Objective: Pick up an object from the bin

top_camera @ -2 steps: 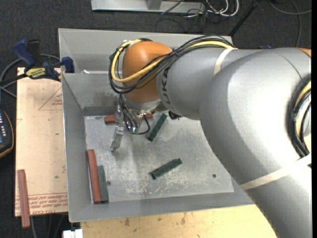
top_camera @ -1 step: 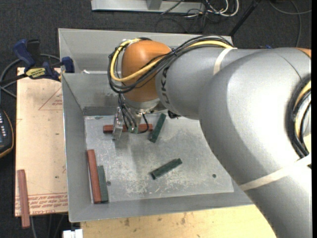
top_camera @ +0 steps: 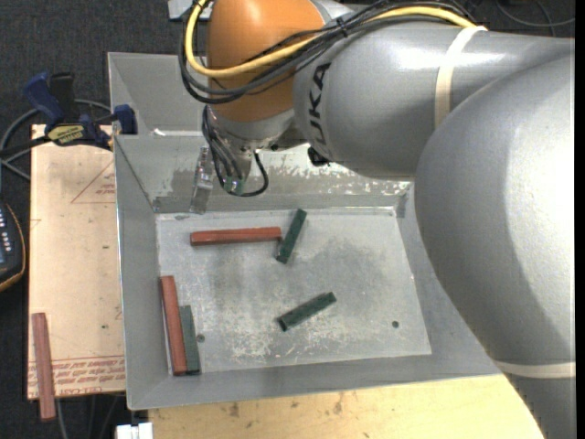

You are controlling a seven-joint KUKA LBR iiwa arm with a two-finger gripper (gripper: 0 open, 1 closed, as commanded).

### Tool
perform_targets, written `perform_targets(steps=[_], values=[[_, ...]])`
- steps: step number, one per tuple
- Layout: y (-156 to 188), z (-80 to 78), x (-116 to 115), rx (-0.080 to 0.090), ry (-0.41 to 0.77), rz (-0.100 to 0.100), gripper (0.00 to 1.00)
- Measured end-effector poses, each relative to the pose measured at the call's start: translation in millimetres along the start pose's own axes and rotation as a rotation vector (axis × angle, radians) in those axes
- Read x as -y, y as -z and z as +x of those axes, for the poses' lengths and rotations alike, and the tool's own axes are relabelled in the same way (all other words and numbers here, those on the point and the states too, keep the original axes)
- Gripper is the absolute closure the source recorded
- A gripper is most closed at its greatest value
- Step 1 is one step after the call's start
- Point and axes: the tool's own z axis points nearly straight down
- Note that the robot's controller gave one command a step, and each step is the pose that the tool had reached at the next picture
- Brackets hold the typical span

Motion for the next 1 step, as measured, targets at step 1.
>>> perform_targets(steps=[1], values=[[-5.8,1.0,2.1,-0.008,-0.002,0.006,0.00]])
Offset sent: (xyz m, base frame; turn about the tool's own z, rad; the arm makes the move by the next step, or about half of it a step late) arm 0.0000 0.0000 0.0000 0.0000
